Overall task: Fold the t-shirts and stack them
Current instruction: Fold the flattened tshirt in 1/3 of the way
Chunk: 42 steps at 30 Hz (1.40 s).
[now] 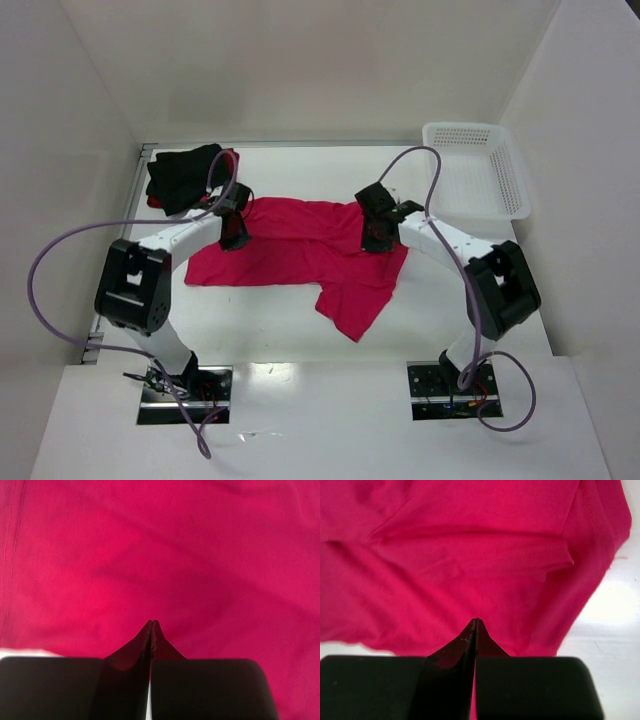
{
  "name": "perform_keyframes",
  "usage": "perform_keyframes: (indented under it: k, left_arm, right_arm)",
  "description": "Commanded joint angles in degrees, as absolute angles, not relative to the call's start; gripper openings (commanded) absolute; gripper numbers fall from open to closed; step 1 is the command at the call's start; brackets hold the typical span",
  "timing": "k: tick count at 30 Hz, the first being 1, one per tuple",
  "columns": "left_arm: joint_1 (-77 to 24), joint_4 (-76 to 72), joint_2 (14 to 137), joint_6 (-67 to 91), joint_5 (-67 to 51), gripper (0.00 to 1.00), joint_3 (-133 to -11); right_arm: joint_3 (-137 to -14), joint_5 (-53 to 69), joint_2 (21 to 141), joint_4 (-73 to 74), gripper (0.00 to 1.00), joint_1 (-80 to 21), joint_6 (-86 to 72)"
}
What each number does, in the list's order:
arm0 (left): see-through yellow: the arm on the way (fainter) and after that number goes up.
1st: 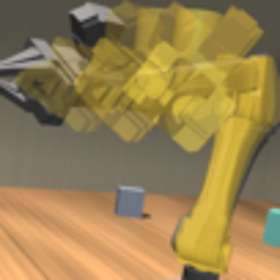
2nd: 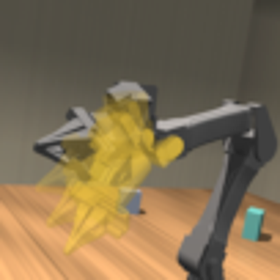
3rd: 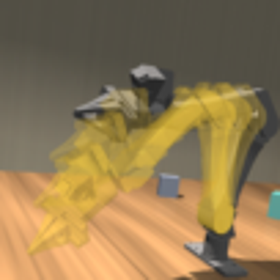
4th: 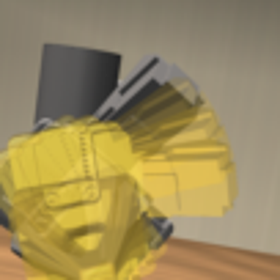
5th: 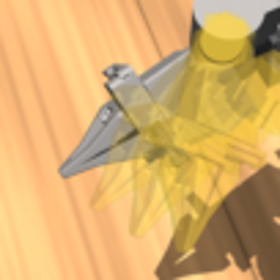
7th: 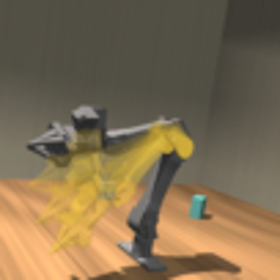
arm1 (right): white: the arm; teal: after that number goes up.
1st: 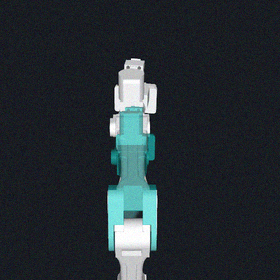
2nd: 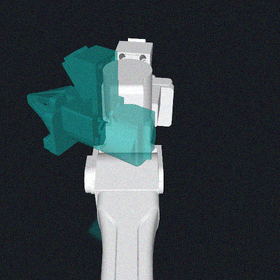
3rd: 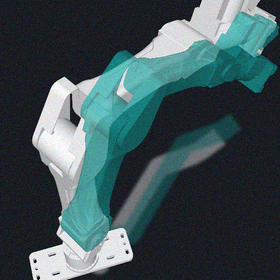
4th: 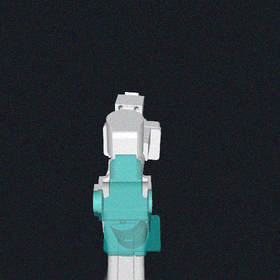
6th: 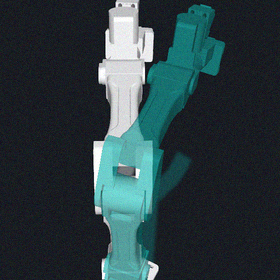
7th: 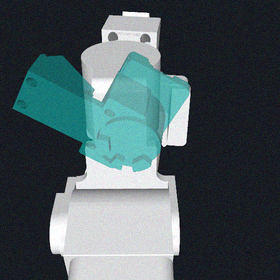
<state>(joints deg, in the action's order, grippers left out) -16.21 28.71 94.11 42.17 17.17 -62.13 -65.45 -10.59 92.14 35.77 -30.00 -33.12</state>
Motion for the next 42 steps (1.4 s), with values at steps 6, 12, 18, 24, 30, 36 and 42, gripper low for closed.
perform_keyframes:
  k: [6,12,18,24,30,36,42]
  left_arm:
    - [-13.9,20.2,100.1,40.6,16.2,0.0,-64.4]
    - [-13.9,19.6,102.4,41.1,13.0,0.0,-62.8]
    - [-13.9,18.5,105.5,43.4,9.8,0.0,-62.1]
    - [-13.9,22.1,105.6,43.9,6.5,0.0,-61.6]
    - [-14.9,27.0,99.3,46.6,2.8,0.0,-57.2]
    - [-16.0,31.3,94.8,47.7,2.3,0.0,-53.8]
    - [-16.6,35.2,90.6,48.3,2.3,0.0,-51.9]
  right_arm:
    - [-66.4,-14.1,100.4,27.0,0.0,-29.2,-33.4]
    - [-66.4,-11.8,105.7,26.4,0.0,-29.2,-32.9]
    - [-68.6,-10.7,110.0,26.9,0.0,-29.2,-32.3]
    - [-66.8,-8.7,110.0,32.5,0.0,-29.2,-32.9]
    - [-64.2,-8.2,105.2,37.4,0.0,-29.2,-34.1]
    - [-59.4,-5.7,99.7,40.3,0.0,-29.2,-34.8]
    - [-59.8,-4.1,95.9,45.7,0.0,-32.8,-38.0]
